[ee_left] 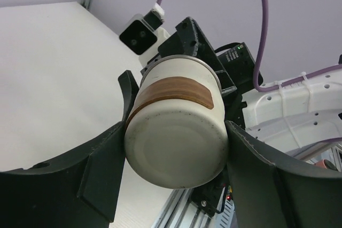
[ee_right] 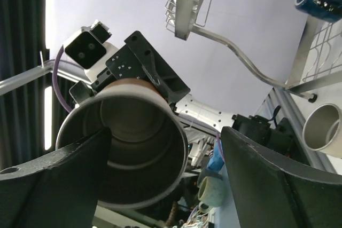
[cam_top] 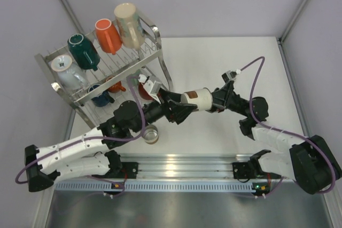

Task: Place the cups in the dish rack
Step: Pass the cup from the right arm to the left, then place the cup upside down on the dish rack

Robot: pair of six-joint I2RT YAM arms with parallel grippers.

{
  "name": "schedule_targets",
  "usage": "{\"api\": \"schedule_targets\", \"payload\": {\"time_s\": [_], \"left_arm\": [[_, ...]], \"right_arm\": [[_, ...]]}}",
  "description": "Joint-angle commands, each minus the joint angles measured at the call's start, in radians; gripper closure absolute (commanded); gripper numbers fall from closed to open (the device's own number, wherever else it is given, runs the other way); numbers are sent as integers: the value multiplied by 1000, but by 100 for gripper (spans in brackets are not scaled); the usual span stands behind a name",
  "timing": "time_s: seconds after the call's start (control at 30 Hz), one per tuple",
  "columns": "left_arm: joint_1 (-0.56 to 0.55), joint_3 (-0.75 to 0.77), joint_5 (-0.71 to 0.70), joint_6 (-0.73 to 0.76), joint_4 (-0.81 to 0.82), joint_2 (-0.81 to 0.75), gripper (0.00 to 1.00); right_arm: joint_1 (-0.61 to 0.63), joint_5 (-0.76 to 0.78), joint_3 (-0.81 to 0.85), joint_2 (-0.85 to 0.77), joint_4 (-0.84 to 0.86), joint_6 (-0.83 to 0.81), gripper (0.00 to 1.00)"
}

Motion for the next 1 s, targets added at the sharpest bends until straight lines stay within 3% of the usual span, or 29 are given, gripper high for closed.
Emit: {"api": "schedule_targets", "payload": {"time_s": [0.0,0.17,0.23,0.27,0.4,0.5,0.77,0.97], "left_arm": [[1,-12,-150,0,-83,-60,100],[1,-20,-365,-2,-255,-87,100],[1,-9,-460,-8,-343,-72,100],[1,-5,-482,-5,-364,-68,100],[9,9,-556,33,-409,-34,100],[42,21,-590,10,-463,1,100],[267,29,-508,-94,-590,31,100],[351,45,-531,-116,-681,43,100]], "right_arm": [[-13,0,-7,-41,39,-108,15],[-48,22,19,-153,-349,-300,1],[-58,55,66,-223,-522,-387,0],[-59,72,88,-249,-702,-480,1],[-58,187,207,-352,-1029,-674,0],[-61,204,275,-397,-1118,-736,1],[-61,190,275,-417,-1133,-751,1],[-59,213,284,-438,-1196,-802,1]]}}
